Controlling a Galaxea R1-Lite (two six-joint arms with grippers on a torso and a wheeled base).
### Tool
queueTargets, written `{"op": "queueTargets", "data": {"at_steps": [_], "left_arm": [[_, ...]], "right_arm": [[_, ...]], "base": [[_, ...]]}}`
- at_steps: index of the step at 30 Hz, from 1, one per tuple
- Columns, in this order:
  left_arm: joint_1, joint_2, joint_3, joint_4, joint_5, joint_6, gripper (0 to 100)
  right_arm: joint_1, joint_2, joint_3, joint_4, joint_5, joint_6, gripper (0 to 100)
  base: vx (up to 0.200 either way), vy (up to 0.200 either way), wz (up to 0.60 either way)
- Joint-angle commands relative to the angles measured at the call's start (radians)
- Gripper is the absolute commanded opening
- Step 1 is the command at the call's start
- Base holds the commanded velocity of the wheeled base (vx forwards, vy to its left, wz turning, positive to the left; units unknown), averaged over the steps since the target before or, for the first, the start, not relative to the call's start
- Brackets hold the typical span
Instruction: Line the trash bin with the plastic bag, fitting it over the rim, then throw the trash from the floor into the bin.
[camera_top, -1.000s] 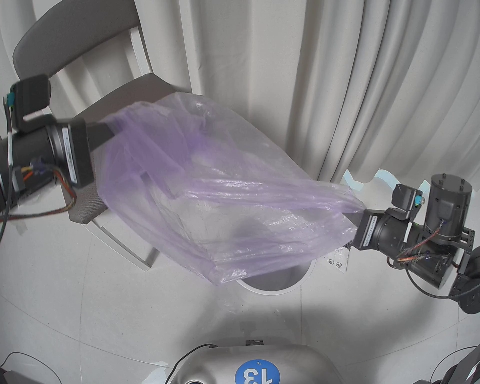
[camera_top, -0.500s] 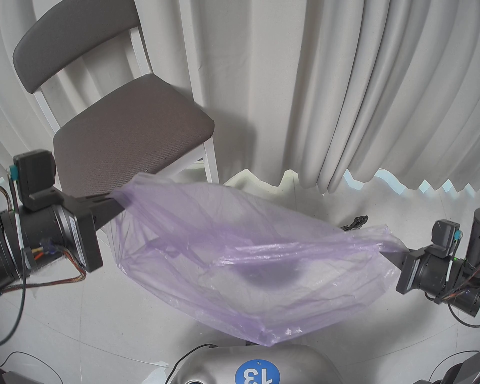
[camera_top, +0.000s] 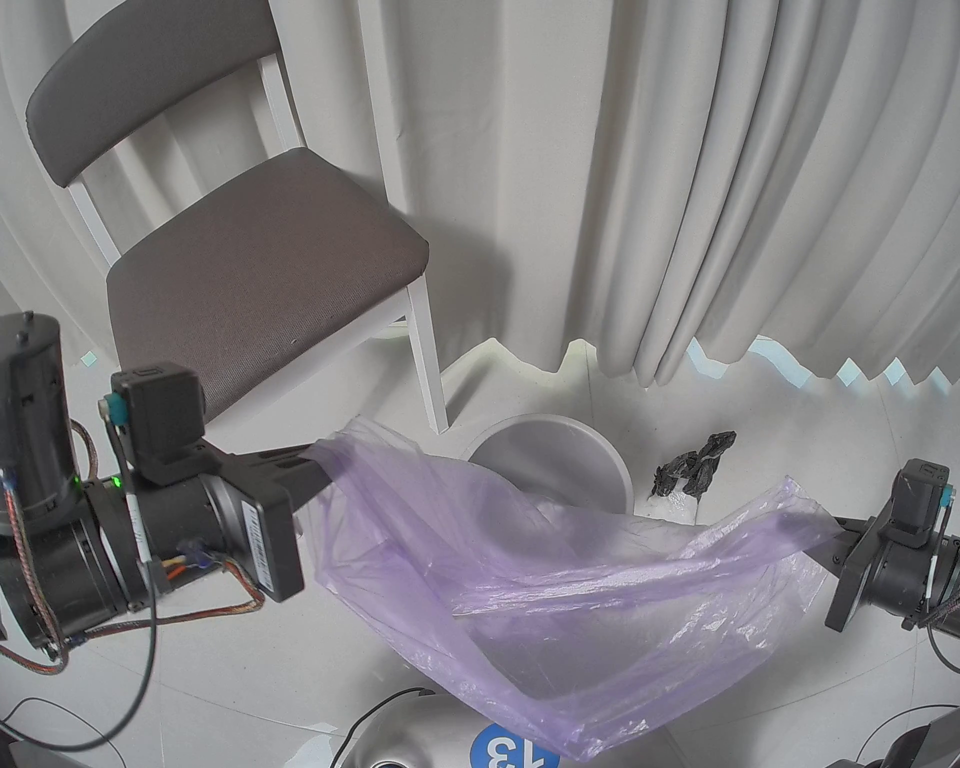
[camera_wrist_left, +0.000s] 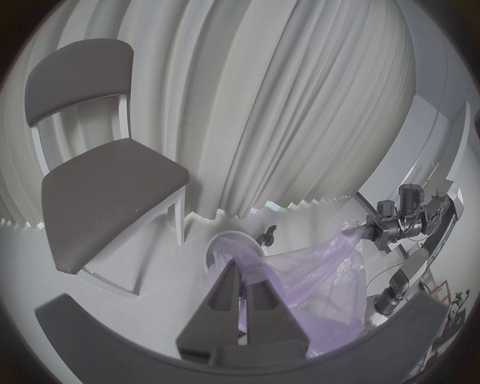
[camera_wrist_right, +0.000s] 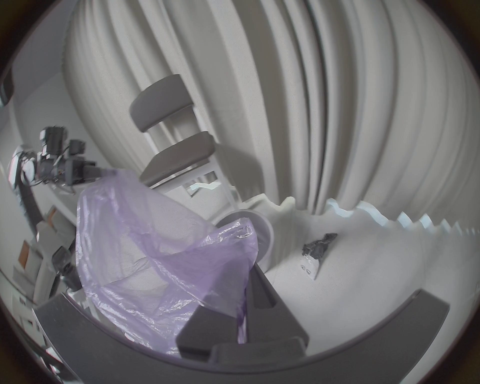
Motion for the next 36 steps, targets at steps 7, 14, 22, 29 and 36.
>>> {"op": "queueTargets", "data": {"at_steps": [7, 14, 22, 29, 36], "left_arm": [[-0.059, 0.147, -0.009, -0.104, 0.001, -0.036, 0], [-0.047, 0.266, -0.031, -0.224, -0.002, -0.054, 0], [-0.028, 0.322, -0.066, -0.233, -0.002, -0.065, 0], [-0.028, 0.382, -0.104, -0.235, -0.002, -0.102, 0], [-0.019, 0.485, -0.175, -0.235, 0.0, -0.133, 0]], "right_arm": [[0.001, -0.002, -0.078, 0.097, 0.065, -0.027, 0], [-0.06, 0.081, -0.176, 0.128, 0.163, -0.096, 0], [-0.073, 0.224, -0.247, 0.116, 0.174, -0.095, 0], [-0.076, 0.311, -0.306, 0.116, 0.174, -0.099, 0], [-0.11, 0.406, -0.357, 0.113, 0.175, -0.101, 0]], "base": [[0.0, 0.0, 0.0], [0.0, 0.0, 0.0], [0.0, 0.0, 0.0], [0.0, 0.0, 0.0], [0.0, 0.0, 0.0]]}}
